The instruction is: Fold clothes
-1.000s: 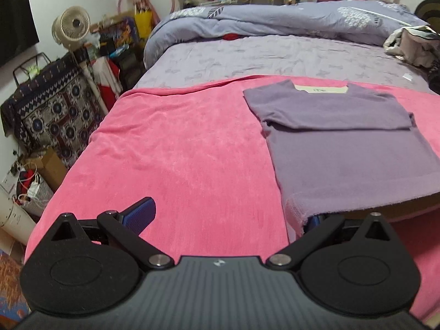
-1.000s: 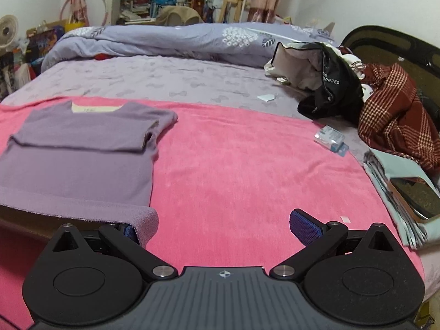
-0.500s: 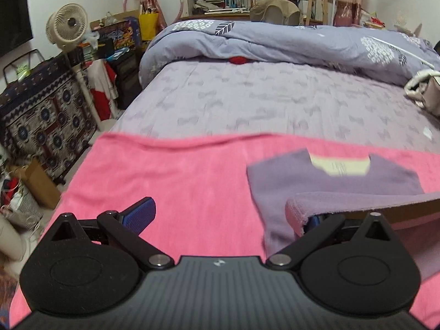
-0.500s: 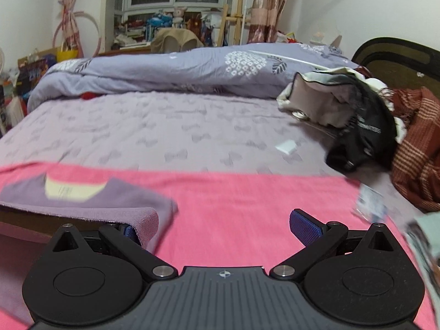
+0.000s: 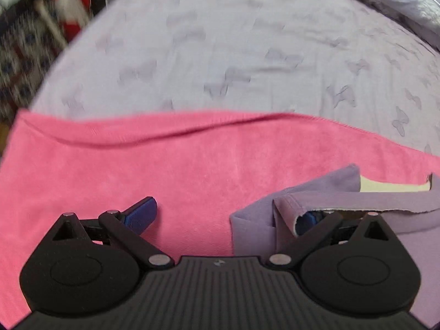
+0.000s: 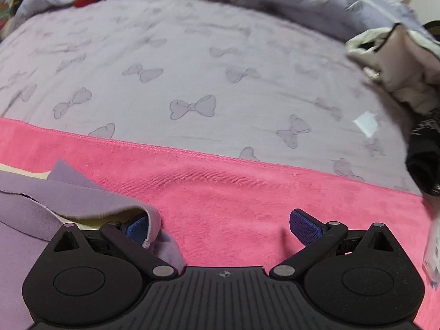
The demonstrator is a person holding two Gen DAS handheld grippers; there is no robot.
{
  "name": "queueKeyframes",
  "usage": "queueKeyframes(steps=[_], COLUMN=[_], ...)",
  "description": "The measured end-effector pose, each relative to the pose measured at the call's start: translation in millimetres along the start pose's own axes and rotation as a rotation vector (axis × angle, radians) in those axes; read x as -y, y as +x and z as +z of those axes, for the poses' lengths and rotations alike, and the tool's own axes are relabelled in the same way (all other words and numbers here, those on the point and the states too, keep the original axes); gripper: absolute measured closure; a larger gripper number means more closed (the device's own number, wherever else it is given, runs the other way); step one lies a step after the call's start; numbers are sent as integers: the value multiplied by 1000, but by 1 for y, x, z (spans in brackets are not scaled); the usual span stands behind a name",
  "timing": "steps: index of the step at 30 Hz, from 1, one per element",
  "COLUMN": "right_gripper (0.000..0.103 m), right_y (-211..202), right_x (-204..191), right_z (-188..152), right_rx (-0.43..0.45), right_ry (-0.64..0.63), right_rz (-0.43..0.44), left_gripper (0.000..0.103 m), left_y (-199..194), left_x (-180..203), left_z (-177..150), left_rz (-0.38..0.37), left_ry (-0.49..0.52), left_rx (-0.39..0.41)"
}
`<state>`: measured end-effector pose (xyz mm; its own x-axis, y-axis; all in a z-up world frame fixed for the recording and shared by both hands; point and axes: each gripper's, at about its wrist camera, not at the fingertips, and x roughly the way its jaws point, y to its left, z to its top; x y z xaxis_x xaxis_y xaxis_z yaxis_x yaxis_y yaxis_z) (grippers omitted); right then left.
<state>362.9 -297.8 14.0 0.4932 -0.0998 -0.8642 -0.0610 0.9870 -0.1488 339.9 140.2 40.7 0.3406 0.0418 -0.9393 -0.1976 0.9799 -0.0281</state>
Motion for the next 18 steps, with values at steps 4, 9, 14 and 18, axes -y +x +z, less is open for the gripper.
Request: queueKeyframes(steps=[4, 9, 14, 18], right_gripper=[0, 0, 0, 0], right_y=[11, 15, -18, -49], right_x=[30, 74, 96, 66], right_z=[20, 30, 24, 7], right_rx=[-146, -278, -75, 4], right_ry=[96, 467, 661, 489], right_rz=[161, 431, 516, 459], left_gripper=[1, 1, 1, 2], left_y=[12, 16, 13, -14], left_x=[-21, -47, -64, -44], left_z=[13, 24, 19, 11], left_rz=[-115, -282, -420, -222], left_ry=[-101, -378, -591, -371], left_rx=[-141, -256, -280, -151])
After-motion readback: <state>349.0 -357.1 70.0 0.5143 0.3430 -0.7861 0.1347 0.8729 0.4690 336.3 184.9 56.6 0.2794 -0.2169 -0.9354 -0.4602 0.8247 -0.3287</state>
